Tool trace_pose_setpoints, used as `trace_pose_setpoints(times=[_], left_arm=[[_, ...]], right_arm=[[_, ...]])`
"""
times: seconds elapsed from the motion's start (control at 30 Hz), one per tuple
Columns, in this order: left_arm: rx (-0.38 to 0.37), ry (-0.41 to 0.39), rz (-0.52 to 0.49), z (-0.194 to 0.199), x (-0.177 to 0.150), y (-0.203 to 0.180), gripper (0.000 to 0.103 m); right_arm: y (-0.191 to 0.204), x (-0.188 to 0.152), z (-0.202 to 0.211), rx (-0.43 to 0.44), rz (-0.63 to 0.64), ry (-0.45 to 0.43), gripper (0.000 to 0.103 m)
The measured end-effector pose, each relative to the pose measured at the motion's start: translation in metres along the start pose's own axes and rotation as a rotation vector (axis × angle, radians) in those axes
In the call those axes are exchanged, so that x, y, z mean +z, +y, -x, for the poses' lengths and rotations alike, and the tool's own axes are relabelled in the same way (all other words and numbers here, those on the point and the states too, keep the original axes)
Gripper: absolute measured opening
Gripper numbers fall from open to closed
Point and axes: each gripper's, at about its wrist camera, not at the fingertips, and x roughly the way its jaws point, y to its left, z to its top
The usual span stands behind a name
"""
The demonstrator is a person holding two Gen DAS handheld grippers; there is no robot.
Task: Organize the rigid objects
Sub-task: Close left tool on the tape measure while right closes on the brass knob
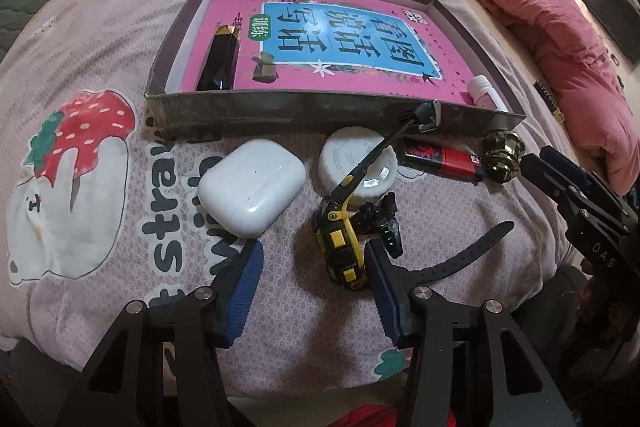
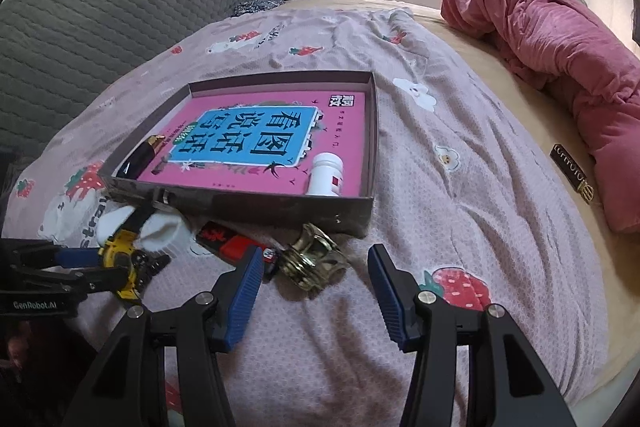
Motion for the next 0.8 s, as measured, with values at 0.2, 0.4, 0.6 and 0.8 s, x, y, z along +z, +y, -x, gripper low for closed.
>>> trace_pose_setpoints(times=[0.2, 0.4, 0.6, 0.8], left_arm=[[-0.039, 0.000, 0.007, -0.003, 0.001, 0.000, 0.048], [-0.048, 0.001, 0.015, -0.008, 0.003, -0.001, 0.047], [-0.052, -0.001, 0.017, -0.010, 0.005, -0.004, 0.047], [-0.053, -0.005, 0.030, -0.012, 0.006, -0.004, 0.045]], right_arm=[[0.004, -0.002, -0.006, -0.017, 0.117, 0.004, 0.054], [0.002, -0.006, -0.015, -0.029, 0.156, 0.021, 0.054], [0.006, -0.006, -0.017, -0.024, 0.197, 0.011, 0.054], [0.006, -0.006, -0.023, -0.004, 0.203, 0.014, 0.054]])
